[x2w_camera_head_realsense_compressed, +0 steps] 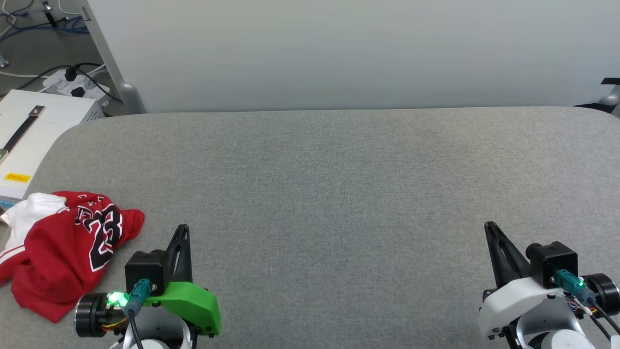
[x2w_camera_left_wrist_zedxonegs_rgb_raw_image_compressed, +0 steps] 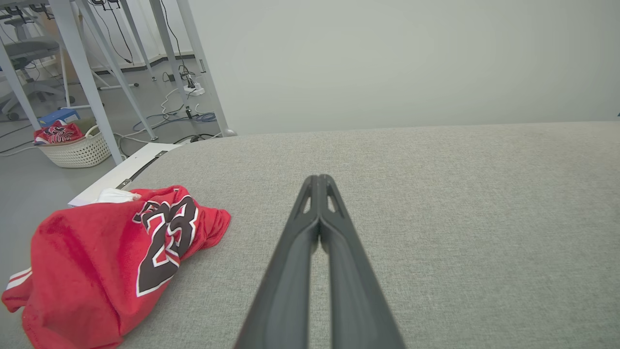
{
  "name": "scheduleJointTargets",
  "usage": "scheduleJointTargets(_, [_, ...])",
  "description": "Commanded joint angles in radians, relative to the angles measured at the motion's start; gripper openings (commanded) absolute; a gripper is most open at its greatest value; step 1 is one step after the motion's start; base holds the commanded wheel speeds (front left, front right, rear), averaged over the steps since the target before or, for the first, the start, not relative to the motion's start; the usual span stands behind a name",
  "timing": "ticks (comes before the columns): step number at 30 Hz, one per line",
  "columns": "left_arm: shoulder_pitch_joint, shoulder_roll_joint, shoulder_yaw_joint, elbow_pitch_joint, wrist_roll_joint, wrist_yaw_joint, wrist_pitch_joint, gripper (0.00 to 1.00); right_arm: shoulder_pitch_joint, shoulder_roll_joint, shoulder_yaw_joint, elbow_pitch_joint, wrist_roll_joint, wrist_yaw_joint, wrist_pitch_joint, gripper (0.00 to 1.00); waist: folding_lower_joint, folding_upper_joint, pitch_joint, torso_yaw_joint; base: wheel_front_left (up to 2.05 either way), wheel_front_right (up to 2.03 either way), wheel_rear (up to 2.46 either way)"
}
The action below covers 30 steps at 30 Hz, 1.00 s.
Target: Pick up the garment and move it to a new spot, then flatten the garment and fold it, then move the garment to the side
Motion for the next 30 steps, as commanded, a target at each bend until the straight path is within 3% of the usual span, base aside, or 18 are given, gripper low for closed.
scheduleJointTargets(1, [-0.018,-0.005,0.0,-0.002,0.009,0.004,-0.001,0.0,-0.016,-0.001,0.0,0.002,-0.009,-0.001,0.003,0.0,0.0,0.0,0.0,0.0,0.0,0.0,0.0])
scheduleJointTargets(30, [-0.018,-0.005,0.0,-0.002,0.009,0.004,-0.001,0.0,-0.016,-0.001,0.0,0.002,-0.009,-0.001,0.003,0.0,0.0,0.0,0.0,0.0,0.0,0.0,0.0])
